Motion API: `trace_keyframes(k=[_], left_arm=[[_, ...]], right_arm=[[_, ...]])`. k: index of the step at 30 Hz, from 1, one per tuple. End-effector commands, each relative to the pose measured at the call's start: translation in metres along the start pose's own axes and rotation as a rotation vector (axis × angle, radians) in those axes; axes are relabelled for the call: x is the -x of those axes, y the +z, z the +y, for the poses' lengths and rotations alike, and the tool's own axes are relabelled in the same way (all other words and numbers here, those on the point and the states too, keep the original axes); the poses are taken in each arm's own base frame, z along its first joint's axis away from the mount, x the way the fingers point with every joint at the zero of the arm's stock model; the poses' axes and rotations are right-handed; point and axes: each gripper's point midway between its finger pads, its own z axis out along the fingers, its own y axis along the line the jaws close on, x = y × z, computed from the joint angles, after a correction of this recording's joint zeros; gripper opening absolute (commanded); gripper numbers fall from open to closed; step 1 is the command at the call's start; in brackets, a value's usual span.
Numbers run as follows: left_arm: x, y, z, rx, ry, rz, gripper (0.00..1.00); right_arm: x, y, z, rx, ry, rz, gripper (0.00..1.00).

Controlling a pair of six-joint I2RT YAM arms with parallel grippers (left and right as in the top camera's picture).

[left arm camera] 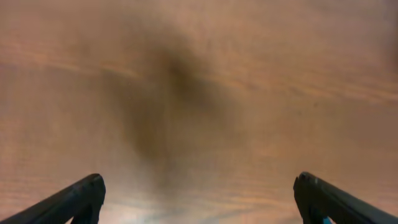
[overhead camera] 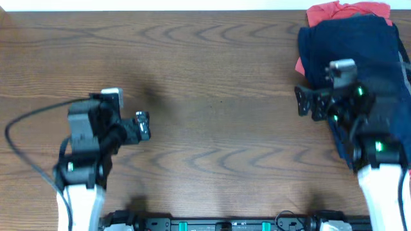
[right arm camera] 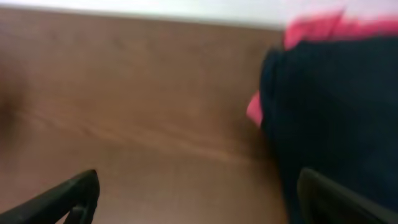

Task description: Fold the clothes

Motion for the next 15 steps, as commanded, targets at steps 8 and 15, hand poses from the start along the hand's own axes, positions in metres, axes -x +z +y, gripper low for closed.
trace_keyframes(k=[8,15], left_arm=[[-0.028,0.07,0.016,0.031,-0.075,0.293,0.98],[-0.033,0.097,0.008,-0.048,-0.062,0.336,0.98]], right_arm=[[-0.032,0.063,0.001,0.143,0.097,0.212,0.99],[-0.042,0.069,-0.074,-0.193,0.194,0.229,0.9]])
